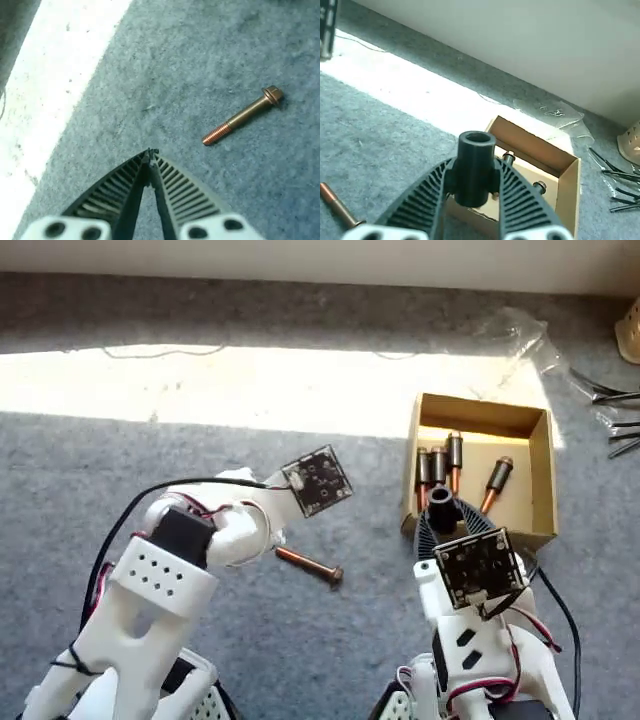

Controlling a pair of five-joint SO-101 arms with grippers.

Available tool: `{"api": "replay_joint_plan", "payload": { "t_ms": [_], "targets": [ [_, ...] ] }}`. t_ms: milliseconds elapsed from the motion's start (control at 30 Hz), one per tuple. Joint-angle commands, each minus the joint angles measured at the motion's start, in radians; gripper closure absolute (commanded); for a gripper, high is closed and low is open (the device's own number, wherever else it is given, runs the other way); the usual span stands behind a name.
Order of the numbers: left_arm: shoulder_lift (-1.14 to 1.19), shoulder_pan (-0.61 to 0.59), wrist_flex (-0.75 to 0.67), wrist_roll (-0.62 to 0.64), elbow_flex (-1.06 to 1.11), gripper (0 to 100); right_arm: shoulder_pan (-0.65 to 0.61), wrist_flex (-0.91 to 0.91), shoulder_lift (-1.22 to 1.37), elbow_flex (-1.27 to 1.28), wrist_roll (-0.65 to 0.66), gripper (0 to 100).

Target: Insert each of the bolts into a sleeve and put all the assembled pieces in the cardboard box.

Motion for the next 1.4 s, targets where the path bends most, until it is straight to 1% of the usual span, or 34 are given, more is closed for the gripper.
{"api": "replay_joint_plan", "payload": {
  "t_ms": [0, 100, 233, 333, 433, 500, 533, 600, 700, 800, 1000, 1100, 1167, 1367],
  "targets": [
    [0.113, 0.05, 0.017, -0.04, -0.116, 99, 0.058, -0.076, -0.081, 0.088, -0.049, 99.5],
    [0.217, 0.053, 0.02, -0.04, -0.183, 99, 0.067, -0.09, -0.127, 0.174, -0.086, 99.5],
    [0.371, 0.054, 0.02, -0.04, -0.24, 99, 0.068, -0.136, -0.117, 0.24, -0.091, 99.5],
    [0.469, 0.087, 0.021, -0.04, -0.26, 99, 0.068, -0.171, -0.117, 0.278, -0.092, 99.5],
    [0.541, 0.143, 0.02, -0.044, -0.263, 99, 0.07, -0.222, -0.117, 0.32, -0.098, 99.5],
    [0.572, 0.183, 0.014, -0.046, -0.265, 99, 0.088, -0.255, -0.117, 0.346, -0.147, 99.5],
    [0.581, 0.202, 0.014, -0.049, -0.266, 99, 0.113, -0.275, -0.117, 0.358, -0.169, 99.5],
    [0.602, 0.225, 0.021, -0.101, -0.274, 98, 0.179, -0.318, -0.117, 0.375, -0.204, 99.5],
    [0.631, 0.234, 0.021, -0.193, -0.274, 91, 0.243, -0.374, -0.117, 0.42, -0.258, 99.5],
    [0.657, 0.226, 0.015, -0.215, -0.28, 85, 0.271, -0.41, -0.117, 0.456, -0.296, 99.5],
    [0.674, 0.239, 0.014, -0.216, -0.28, 85, 0.337, -0.414, -0.117, 0.463, -0.31, 99.5],
    [0.674, 0.24, 0.012, -0.275, -0.28, 85, 0.344, -0.414, -0.117, 0.463, -0.31, 99.5],
    [0.676, 0.24, -0.006, -0.298, -0.28, 85, 0.358, -0.415, -0.117, 0.463, -0.31, 99.5],
    [0.676, 0.243, -0.072, -0.299, -0.278, 85, 0.387, -0.446, -0.117, 0.472, -0.31, 99.5]
  ]
}}
